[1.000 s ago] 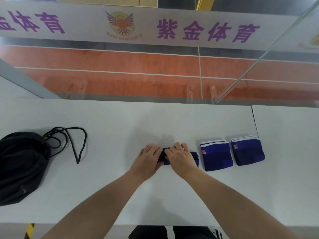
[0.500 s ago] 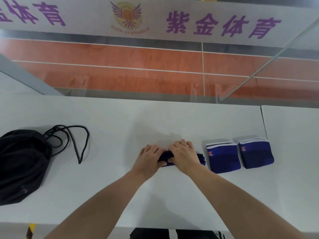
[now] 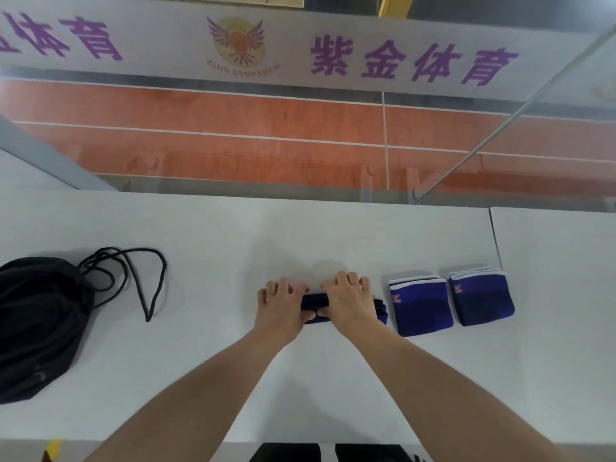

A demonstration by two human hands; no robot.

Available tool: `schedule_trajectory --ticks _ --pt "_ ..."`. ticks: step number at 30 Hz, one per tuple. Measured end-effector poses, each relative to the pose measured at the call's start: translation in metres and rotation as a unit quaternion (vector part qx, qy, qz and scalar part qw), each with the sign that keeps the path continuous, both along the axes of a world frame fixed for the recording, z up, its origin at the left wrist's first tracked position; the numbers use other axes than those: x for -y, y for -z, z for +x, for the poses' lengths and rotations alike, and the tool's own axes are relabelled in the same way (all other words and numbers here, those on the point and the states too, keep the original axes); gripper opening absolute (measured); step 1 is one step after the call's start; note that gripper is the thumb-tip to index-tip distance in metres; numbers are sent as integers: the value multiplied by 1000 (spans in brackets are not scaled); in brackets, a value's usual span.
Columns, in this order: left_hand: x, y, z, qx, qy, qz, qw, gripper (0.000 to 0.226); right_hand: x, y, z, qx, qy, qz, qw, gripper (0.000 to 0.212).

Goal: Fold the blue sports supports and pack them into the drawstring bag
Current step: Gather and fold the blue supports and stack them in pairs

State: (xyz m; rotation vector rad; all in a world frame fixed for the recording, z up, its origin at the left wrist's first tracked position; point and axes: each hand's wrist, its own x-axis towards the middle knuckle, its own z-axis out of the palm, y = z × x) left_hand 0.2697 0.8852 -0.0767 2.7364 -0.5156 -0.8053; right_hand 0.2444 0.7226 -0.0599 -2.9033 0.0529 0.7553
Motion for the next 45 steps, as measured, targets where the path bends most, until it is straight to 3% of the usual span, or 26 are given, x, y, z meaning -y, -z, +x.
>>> schedule_trajectory --ticks 3,5,9,12,19,23,27,34,42,43,45 --pt "0 -23 0 -2 2 -23 1000 60 11 -18 -10 44 19 71 996 52" --pt "1 -37 0 9 27 -42 999 56 29 -32 -19 64 33 88 993 42" --pt "18 -60 3 30 74 -81 993 39 76 -56 -43 94 82 44 991 16" --pt "48 -78 4 69 122 -89 986 31 114 -72 -63 88 167 28 982 17" --pt "142 -89 -20 79 183 -19 980 24 196 -82 -106 22 212 -6 977 24" --pt "205 -59 -34 24 109 -33 993 40 238 -76 -126 -10 210 29 977 21" --pt "245 -31 -47 17 77 36 996 64 280 -64 -149 -42 212 68 974 22" --pt "265 -10 -83 2 -3 114 993 71 326 -45 -168 -64 215 123 967 25" --pt "258 -21 -102 -87 -128 -19 988 33 323 -45 -148 -65 163 186 967 15" --pt "256 -26 -101 -111 -128 -50 984 28 323 -45 -144 -64 160 204 964 19" --pt "257 -40 -95 -155 -110 -102 976 22 323 -47 -134 -82 159 244 953 59"
